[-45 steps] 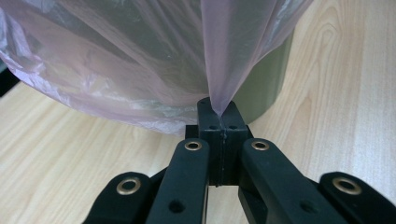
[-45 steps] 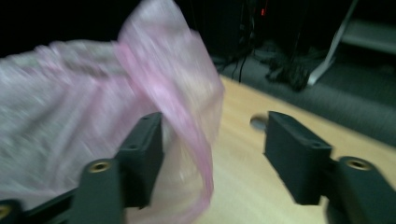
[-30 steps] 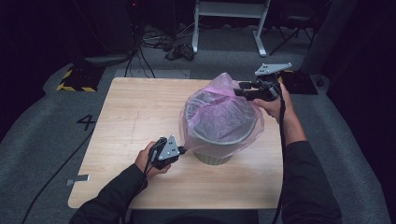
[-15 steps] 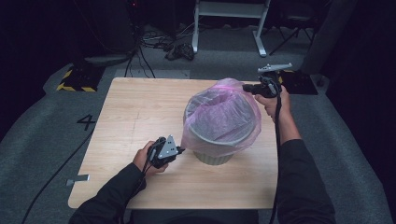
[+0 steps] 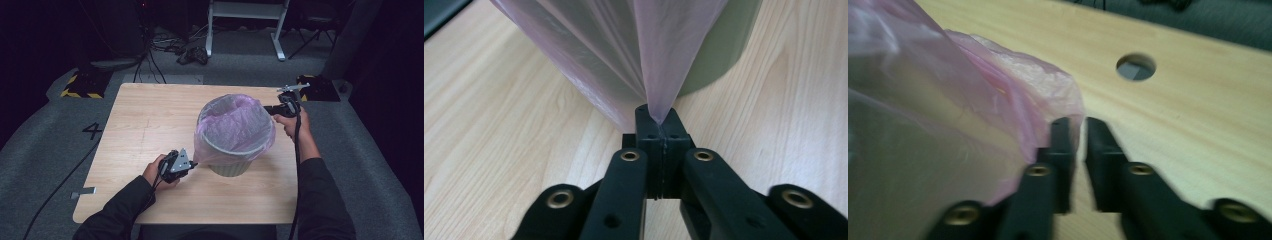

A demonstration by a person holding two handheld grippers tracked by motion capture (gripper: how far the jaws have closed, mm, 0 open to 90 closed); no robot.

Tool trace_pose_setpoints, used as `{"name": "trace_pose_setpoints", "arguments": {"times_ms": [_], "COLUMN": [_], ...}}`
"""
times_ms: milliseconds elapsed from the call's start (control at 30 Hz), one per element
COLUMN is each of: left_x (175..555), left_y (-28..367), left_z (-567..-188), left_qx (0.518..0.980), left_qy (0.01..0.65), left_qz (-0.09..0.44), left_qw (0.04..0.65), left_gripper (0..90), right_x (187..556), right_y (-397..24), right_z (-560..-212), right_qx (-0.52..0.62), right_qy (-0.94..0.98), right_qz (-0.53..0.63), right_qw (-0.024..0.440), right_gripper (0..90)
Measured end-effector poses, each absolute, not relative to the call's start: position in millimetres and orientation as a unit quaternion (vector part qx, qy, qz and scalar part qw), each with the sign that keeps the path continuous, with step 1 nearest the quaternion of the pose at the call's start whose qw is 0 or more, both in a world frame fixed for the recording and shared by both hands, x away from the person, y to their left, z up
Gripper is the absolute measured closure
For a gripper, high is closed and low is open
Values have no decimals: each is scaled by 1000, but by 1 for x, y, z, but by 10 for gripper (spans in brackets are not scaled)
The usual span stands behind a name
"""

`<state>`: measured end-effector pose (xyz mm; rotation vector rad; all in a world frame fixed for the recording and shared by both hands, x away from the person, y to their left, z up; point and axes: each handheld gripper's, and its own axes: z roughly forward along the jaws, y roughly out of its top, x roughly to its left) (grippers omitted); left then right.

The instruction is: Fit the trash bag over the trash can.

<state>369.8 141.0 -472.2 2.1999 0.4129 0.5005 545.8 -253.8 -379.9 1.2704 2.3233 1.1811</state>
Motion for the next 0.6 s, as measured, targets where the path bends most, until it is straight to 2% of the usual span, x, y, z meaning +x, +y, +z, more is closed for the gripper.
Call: {"name": "trace_pose_setpoints", "arguments": {"times_ms": [67,167,200,267,333,433,600], "left_x": [366,359,357,356,354,347,341], "left_y": [144,151,154,160,165,175,200], "left_z": [-467,-457,-454,-451,-450,-455,-468], "left_qx": [868,849,844,843,851,861,866], "left_qy": [169,193,207,221,243,244,264], "left_qz": [206,209,212,201,189,187,177], "left_qw": [419,445,447,448,426,406,385], "left_gripper": [671,411,340,210,155,159,170], "right_x": [538,520,514,497,482,467,462], "right_y": [-261,-265,-263,-256,-243,-221,-188], "right_z": [-368,-337,-326,-304,-288,-277,-281], "right_qx": [428,392,382,343,302,261,240], "right_qy": [785,778,776,779,789,806,837], "right_qz": [428,462,472,491,502,503,465], "right_qw": [130,165,172,184,186,174,161], "right_gripper": [712,504,463,435,436,487,563]}}
